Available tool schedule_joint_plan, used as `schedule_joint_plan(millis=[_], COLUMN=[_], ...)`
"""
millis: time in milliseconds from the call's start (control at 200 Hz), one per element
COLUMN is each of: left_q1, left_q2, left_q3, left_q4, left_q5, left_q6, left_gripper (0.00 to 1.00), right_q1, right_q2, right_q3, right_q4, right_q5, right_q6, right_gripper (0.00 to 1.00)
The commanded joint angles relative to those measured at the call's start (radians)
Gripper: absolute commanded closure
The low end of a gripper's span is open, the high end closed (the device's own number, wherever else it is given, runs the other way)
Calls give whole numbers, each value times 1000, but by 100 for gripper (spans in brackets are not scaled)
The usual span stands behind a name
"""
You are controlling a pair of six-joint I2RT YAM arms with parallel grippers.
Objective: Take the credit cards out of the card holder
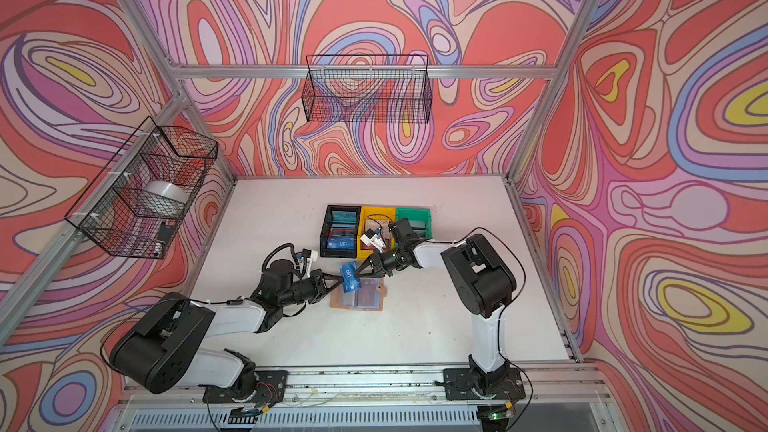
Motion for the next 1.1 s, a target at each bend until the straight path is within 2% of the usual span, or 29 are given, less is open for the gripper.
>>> schedule_joint_plan(millis=[0, 50, 190, 326, 486, 611, 756, 921, 1097], left_q1=[-1, -1, 5, 11, 17, 23, 25, 26, 25], left_q2=[-29, -40, -80, -154, -285, -374, -398, -320, -221], left_q3=[-7, -7, 2, 11, 65, 100, 132, 142, 190], left_q4=[-4, -11, -49, -86, -267, -372, -392, -174, -53], left_q5=[-16, -22, -28, -55, -104, -151, -188, -233, -243], left_q6=[1, 4, 11, 16, 80, 120, 134, 93, 92], left_gripper=[85, 76, 64, 61, 59, 53, 47, 44, 44], right_q1=[15, 14, 13, 13, 7, -5, -16, -17, -16], right_q2=[-70, -81, -111, -147, -202, -218, -233, -262, -275], right_q3=[-13, -14, 3, 56, 138, 186, 188, 92, 37], right_q4=[68, 80, 76, 14, -76, -64, 84, 460, 583], right_q5=[-23, -22, -6, 30, 95, 143, 231, 361, 439], right_q6=[43, 58, 76, 68, 47, 100, 261, 517, 596], right_gripper=[100, 100, 100, 100, 100, 100, 100, 100, 100])
